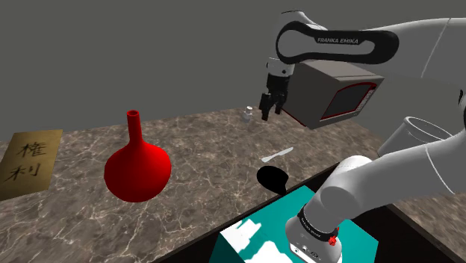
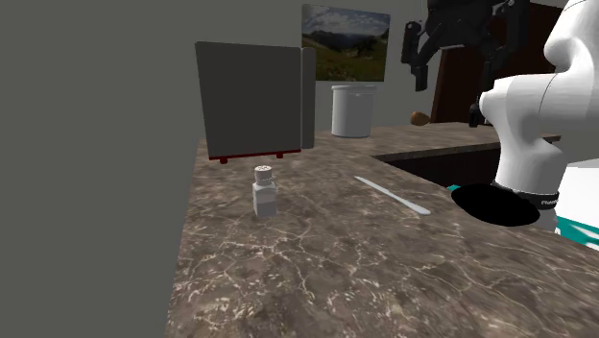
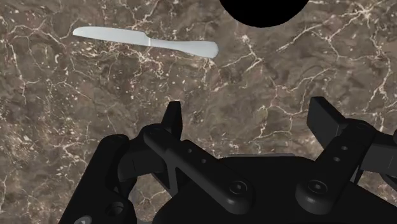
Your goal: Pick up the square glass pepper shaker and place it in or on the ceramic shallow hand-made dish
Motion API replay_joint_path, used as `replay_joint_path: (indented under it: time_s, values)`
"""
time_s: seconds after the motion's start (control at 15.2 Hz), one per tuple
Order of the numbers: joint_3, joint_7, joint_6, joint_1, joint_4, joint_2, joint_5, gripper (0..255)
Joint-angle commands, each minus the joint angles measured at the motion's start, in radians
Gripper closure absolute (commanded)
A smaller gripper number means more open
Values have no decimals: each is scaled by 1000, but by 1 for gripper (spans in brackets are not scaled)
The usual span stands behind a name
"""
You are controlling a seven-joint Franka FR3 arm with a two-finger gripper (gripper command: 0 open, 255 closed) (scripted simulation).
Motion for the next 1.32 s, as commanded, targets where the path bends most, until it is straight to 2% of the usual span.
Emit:
replay_joint_path:
  time_s: [0.0, 0.66, 1.25]
  values:
    - [-17, -8, 39, -10, 34, 74, -7, 0]
    - [-94, -56, 171, -56, 269, 450, -3, 0]
    - [-140, -107, 191, -114, 586, 800, 51, 0]
